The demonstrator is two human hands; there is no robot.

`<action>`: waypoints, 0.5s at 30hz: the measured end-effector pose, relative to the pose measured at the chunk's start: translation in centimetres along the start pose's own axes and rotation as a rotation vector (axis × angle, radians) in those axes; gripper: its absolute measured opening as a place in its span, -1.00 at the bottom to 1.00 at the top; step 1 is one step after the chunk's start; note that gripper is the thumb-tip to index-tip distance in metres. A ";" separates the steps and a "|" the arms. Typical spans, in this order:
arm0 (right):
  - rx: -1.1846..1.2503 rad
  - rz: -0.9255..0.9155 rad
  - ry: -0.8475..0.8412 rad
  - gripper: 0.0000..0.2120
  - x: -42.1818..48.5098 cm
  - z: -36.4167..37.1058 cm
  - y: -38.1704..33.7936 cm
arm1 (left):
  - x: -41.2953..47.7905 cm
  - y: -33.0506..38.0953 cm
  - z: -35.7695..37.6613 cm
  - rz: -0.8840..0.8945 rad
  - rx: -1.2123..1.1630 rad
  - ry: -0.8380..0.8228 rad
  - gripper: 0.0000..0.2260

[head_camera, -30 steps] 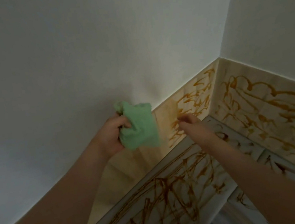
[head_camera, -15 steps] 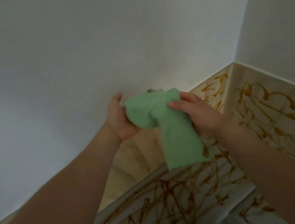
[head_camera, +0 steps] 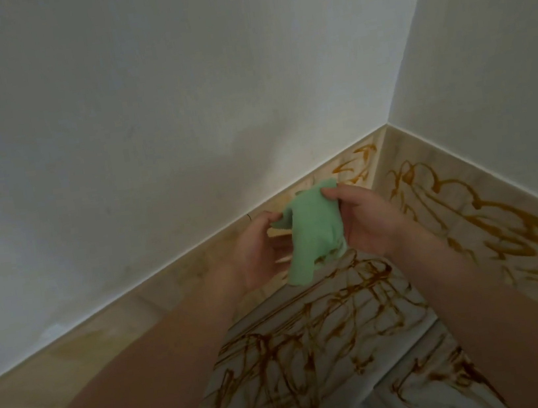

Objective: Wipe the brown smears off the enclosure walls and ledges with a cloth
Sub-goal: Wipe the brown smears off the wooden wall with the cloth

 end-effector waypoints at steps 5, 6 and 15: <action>-0.080 -0.009 0.088 -0.68 0.7 -1.3 0.1 | 0.6 1.1 -0.5 0.241 -0.154 0.084 -0.58; -0.132 0.002 0.119 -0.68 0.9 -1.8 0.3 | 0.5 1.4 -0.8 0.276 -0.122 0.121 -0.58; -0.891 -0.117 0.229 -0.62 -0.1 -2.7 0.5 | -0.9 3.3 -1.6 0.380 0.752 0.206 -0.66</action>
Point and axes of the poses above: each hand's wrist, its own x-axis towards the middle knuckle, its own z-axis out of the palm, y = z × x, the point moved 3 cm from there along x, towards the middle knuckle, and after that the axes turned 1 degree about -x, right-handed, at the moved point
